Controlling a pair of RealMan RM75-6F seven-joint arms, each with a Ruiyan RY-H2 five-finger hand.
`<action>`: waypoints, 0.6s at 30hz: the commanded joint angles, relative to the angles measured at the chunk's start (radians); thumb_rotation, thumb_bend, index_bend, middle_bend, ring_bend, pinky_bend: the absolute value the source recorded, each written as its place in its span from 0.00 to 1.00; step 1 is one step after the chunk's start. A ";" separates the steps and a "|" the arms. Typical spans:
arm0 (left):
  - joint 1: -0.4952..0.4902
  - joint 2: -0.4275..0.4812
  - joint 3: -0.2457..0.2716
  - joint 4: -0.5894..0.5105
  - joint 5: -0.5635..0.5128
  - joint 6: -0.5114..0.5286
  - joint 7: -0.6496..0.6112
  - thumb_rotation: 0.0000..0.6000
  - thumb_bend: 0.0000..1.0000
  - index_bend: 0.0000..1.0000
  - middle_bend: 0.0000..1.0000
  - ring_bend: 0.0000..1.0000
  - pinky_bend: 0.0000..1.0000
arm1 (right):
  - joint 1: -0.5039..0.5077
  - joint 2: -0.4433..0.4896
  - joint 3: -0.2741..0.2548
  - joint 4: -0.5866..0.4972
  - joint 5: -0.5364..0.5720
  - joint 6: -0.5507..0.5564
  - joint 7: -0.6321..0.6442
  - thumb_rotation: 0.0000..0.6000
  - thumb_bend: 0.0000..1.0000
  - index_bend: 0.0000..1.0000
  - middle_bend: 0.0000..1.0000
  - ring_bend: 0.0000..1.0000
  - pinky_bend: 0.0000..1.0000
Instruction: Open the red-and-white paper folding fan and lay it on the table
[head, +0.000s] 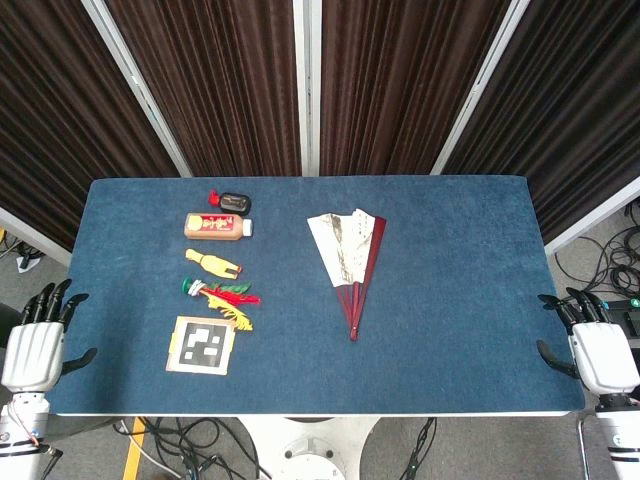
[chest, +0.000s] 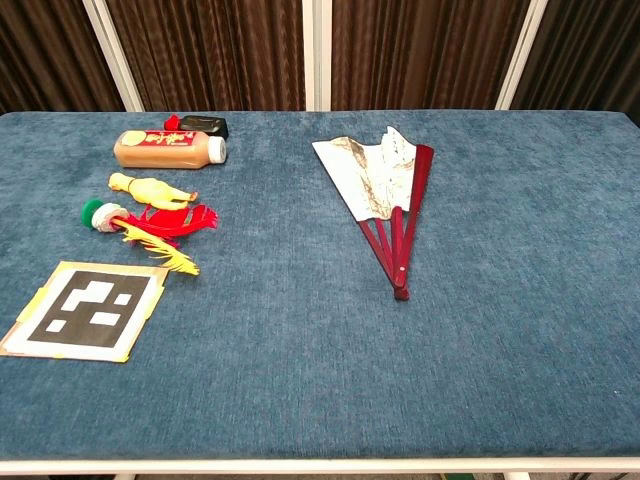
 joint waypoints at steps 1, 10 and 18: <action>-0.002 -0.001 0.001 0.000 -0.001 -0.005 -0.001 1.00 0.00 0.28 0.19 0.08 0.15 | 0.001 0.000 -0.002 0.000 -0.001 -0.003 -0.001 1.00 0.23 0.20 0.31 0.10 0.11; -0.003 -0.002 0.000 0.002 0.005 0.001 -0.010 1.00 0.00 0.28 0.19 0.08 0.15 | 0.011 0.003 -0.003 -0.003 -0.008 -0.014 0.003 1.00 0.23 0.20 0.31 0.10 0.11; 0.000 -0.001 0.001 0.005 0.011 0.009 -0.023 1.00 0.00 0.28 0.19 0.08 0.15 | 0.184 -0.036 0.054 0.033 -0.024 -0.201 -0.016 1.00 0.23 0.20 0.31 0.10 0.11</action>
